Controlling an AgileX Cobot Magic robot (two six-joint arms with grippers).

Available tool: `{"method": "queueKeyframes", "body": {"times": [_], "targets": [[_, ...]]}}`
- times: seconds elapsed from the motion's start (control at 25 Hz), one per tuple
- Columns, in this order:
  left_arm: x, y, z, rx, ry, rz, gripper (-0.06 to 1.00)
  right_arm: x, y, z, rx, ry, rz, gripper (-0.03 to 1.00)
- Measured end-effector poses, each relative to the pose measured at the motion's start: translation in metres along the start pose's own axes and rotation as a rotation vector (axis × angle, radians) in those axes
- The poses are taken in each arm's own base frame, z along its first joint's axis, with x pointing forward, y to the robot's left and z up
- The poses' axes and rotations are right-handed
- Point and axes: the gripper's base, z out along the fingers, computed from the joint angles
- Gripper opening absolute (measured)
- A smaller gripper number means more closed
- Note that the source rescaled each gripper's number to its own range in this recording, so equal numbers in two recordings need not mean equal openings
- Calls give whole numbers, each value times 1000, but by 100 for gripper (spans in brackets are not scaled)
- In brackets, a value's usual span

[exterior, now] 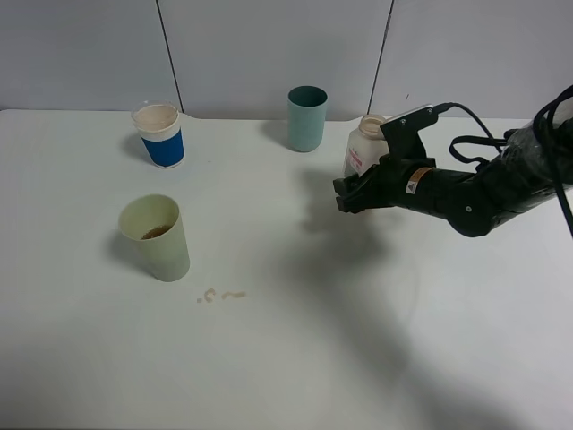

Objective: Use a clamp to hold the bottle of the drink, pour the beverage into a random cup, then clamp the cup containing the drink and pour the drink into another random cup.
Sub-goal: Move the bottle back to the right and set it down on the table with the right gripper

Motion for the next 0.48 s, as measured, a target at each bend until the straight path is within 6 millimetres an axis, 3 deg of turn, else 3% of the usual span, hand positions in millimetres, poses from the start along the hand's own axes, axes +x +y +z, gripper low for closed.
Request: {"method": "queueKeyframes", "body": {"times": [0.48], "targets": [[0,0,0,0,0,0,100,0,-1,0,12,5,62,97]]}}
